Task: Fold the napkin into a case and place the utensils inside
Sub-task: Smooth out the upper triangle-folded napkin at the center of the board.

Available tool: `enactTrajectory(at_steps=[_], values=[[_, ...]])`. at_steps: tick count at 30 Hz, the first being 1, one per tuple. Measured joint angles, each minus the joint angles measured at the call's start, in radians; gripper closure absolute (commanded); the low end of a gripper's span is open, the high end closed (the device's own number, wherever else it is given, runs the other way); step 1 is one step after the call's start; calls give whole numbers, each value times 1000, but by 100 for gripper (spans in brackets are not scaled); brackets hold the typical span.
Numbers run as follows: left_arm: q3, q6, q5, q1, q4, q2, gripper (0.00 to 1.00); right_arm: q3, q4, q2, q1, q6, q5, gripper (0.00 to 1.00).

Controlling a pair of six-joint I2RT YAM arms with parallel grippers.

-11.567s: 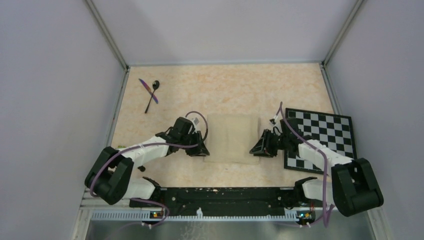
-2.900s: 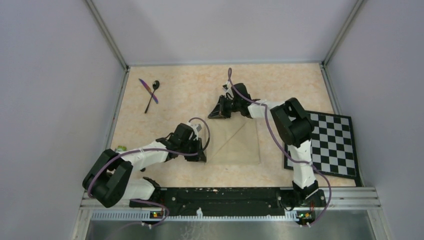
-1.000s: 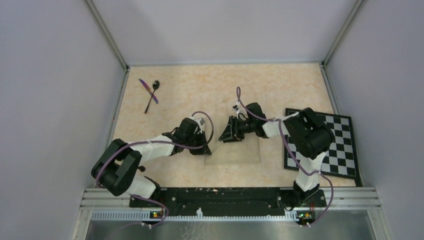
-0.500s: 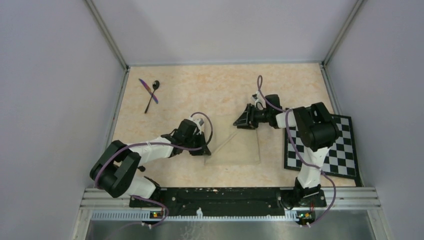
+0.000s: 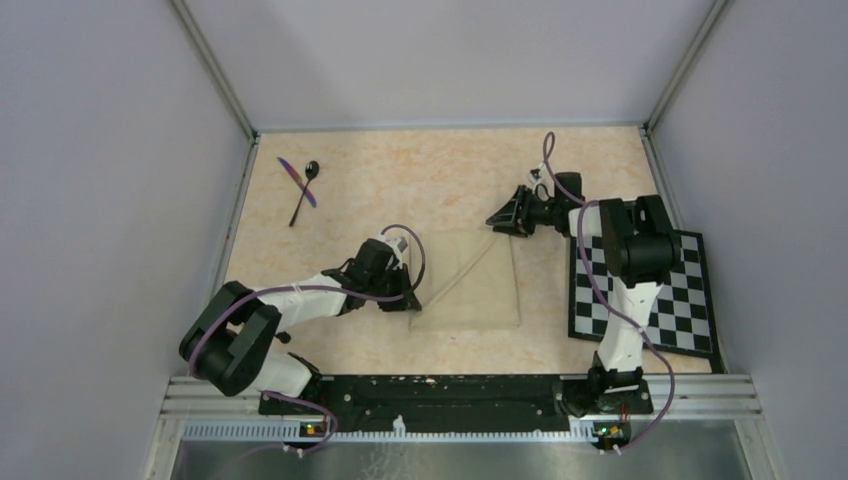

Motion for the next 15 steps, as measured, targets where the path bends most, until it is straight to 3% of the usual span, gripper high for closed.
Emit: enactTrajectory(at_steps=[5,7,11,15], values=[[0,0,1,0,-1,0,86,117,-104,24,-11,-34,12,54],[0,1,4,0,-9,-6,81,183,-187,24,-11,-78,54,54],[10,7,9,0,-76,-44,64,253,-380,-48,0,-176,205,53],[100,28,-22,0,-166,-92,42,133,-461,-275,59,-208,350,55]])
